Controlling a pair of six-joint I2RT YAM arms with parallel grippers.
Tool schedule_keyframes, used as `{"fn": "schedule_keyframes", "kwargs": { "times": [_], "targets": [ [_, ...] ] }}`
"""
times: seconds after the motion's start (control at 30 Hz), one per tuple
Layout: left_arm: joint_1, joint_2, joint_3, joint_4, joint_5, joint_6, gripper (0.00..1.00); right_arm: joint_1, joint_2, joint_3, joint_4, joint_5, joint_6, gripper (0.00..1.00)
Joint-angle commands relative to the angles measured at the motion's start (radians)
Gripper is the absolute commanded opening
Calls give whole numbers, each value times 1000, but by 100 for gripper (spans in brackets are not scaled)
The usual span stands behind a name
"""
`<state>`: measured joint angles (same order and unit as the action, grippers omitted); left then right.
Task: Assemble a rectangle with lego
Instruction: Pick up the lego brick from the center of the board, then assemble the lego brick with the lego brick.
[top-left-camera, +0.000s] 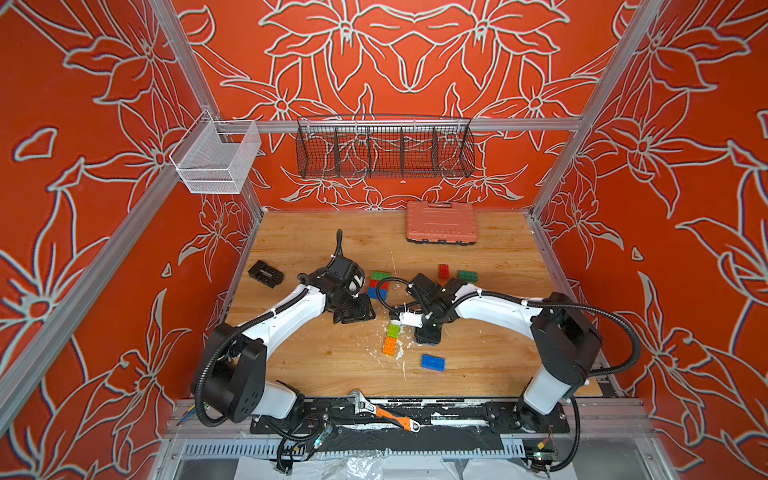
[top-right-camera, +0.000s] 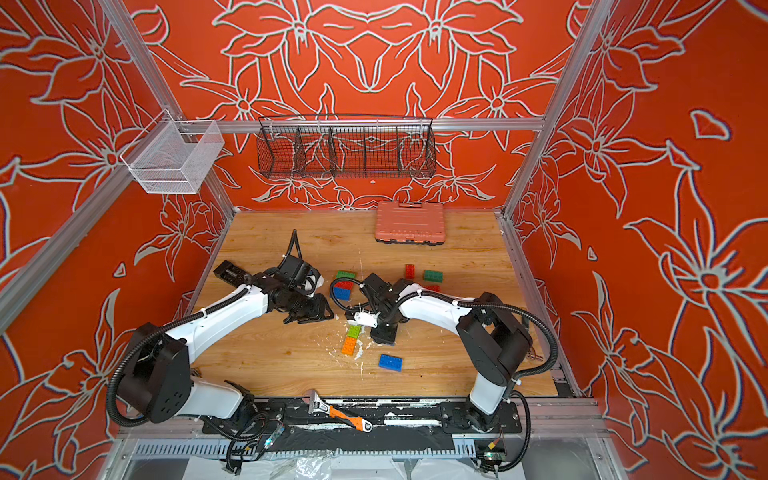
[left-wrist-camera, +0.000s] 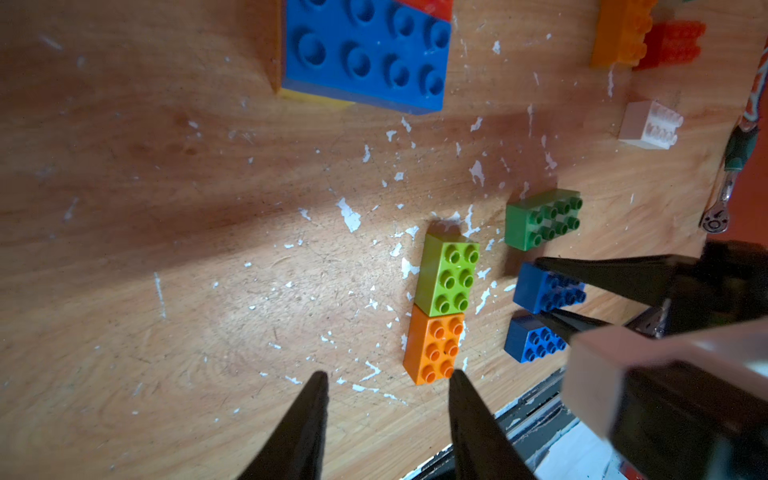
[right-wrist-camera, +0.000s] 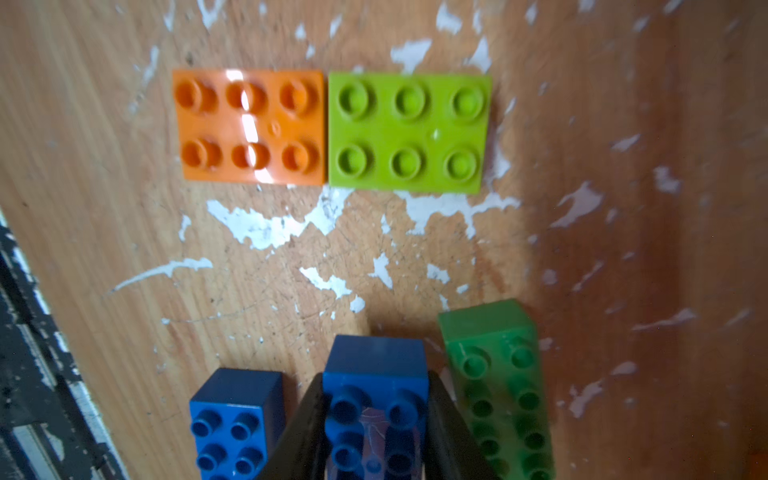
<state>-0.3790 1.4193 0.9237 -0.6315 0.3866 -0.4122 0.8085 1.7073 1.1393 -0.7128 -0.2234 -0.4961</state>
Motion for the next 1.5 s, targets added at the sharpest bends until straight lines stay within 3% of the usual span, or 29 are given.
{"fn": "schedule_keyframes", "kwargs": {
  "times": [0.0, 0.2, 0.4, 1.47],
  "targets": [
    [43, -52, -53, -13, -33, -35, 46, 9, -8, 98, -99, -23, 0, 15],
    [202, -133, -128, -4, -24, -76, 46, 56, 42, 214, -152, -21, 5, 12],
    [298, -219, -176, -5, -23, -90, 46, 76, 93, 263, -138, -63, 16, 11],
    [313, -238, -206, -8, -8, -77, 46, 129, 262, 363, -153, -24, 91, 7]
  ]
}}
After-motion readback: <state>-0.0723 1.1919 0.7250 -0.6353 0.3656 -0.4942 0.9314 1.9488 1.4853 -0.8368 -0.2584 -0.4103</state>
